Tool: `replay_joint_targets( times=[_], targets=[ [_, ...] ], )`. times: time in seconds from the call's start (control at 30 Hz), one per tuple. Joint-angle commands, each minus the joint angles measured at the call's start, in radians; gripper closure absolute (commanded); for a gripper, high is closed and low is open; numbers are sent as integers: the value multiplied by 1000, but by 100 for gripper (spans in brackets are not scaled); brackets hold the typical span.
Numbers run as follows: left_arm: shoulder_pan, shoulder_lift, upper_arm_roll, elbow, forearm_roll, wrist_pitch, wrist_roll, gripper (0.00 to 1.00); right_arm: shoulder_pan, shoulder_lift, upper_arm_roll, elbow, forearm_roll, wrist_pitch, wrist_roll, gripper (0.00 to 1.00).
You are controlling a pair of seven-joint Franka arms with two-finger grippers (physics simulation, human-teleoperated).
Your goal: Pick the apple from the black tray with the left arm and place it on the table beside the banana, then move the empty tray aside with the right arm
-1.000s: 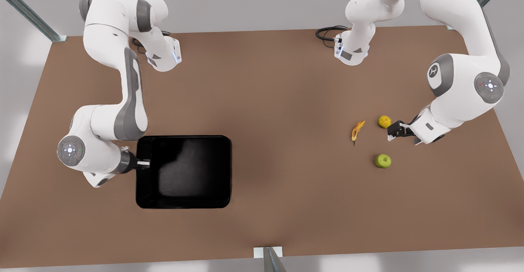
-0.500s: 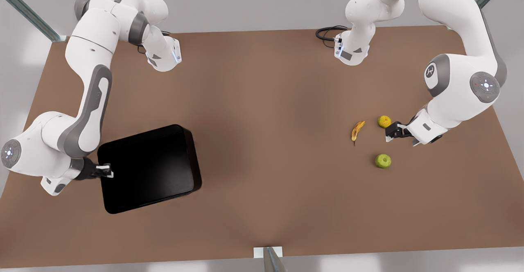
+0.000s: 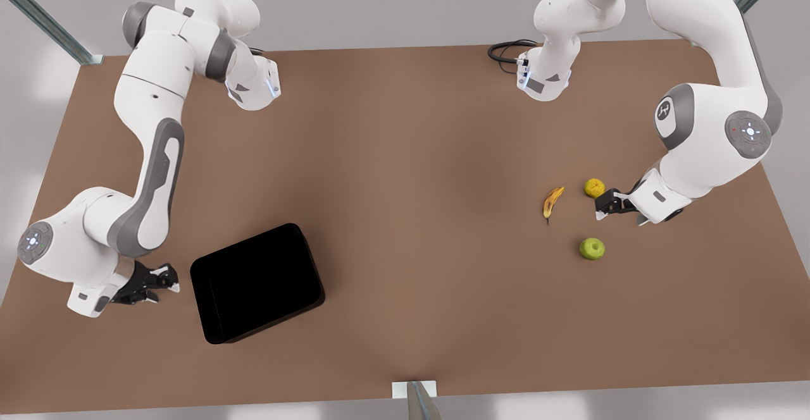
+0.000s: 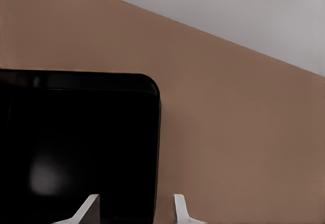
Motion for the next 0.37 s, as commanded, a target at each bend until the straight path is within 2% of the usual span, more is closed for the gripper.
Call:
replay_joint_targets(
  times=[0.0,0.03,0.07,0.1,0.13,0.17,0.27,0.33],
  targets=[
    [0,-4,-1,1,1,0,-10,0,12,-19,3,31,-46,-68,-34,9],
    [0,-8,-1,1,1,-3,-10,0,10,-44,38,88,-127,-151,98,7],
    [0,-14,-1,1,1,-9,-10,0,-11,-106,140,90,-242,-166,190,6],
    [0,-18,-1,-1,1,-12,-10,0,-81,-182,301,90,-389,-166,293,4],
    [0,-21,-1,-3,1,-12,-10,0,-227,-260,560,87,-581,-175,416,3],
    [0,-24,-1,-4,1,-13,-10,0,-341,-292,732,88,-693,-228,494,3],
    [0,-28,-1,-6,1,-13,-10,0,-321,-367,750,85,-719,-358,666,0],
    [0,-31,-1,-13,1,-13,-20,0,-286,-352,752,82,-703,-364,997,0]
  ],
)
